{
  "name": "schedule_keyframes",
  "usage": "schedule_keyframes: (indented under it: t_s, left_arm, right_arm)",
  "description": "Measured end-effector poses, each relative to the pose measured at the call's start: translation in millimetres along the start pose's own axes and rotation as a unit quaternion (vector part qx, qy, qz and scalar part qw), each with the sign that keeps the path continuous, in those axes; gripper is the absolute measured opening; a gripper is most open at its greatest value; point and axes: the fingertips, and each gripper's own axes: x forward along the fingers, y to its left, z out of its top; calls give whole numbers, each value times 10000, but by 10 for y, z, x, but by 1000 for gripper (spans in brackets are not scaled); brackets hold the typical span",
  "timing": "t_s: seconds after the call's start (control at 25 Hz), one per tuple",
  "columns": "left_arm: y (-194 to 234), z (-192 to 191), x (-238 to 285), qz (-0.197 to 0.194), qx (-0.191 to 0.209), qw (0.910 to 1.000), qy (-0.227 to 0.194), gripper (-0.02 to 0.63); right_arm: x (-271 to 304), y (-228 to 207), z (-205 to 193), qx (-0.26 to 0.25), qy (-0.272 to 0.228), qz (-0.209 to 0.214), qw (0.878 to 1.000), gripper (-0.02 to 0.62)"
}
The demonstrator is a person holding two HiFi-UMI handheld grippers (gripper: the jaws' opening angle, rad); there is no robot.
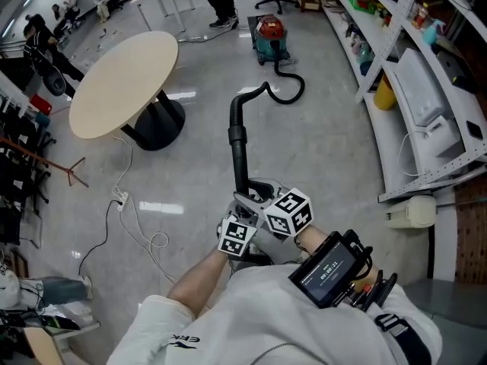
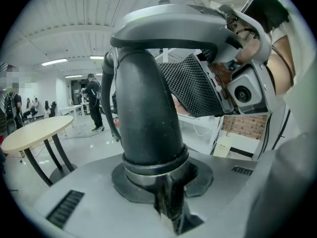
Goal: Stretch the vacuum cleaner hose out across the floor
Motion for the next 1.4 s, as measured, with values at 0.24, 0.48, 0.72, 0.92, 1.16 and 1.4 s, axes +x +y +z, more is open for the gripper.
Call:
schedule_keyframes:
  t_s: [0.24, 0.48, 0.72, 0.92, 1.16, 1.4]
  left_arm:
    - [-666, 177, 389, 236, -20, 9997, 66, 66]
    - [-1132, 278, 540, 554, -182, 9983, 69, 66]
    - [-1323, 219, 447, 782, -326, 9963, 157, 66]
    - [-1356, 130, 304, 881, -376, 9949, 302, 66]
    - [-1341, -74, 90, 823, -311, 9953, 401, 66]
    - [-1237, -307, -316, 554, -299, 9976, 287, 66]
  right_arm:
    - [-760, -266, -106, -39, -19, 247, 9997, 176]
    - [-1260, -310, -199, -165, 65, 700, 9974, 176]
    - [-1408, -180, -307, -151, 144, 1016, 9946, 176]
    - [-1406, -45, -375, -73, 204, 1175, 9928, 176]
    - [-1310, 148, -528, -39, 308, 1142, 9930, 176]
    - [-1041, 546, -670, -83, 348, 884, 9954, 176]
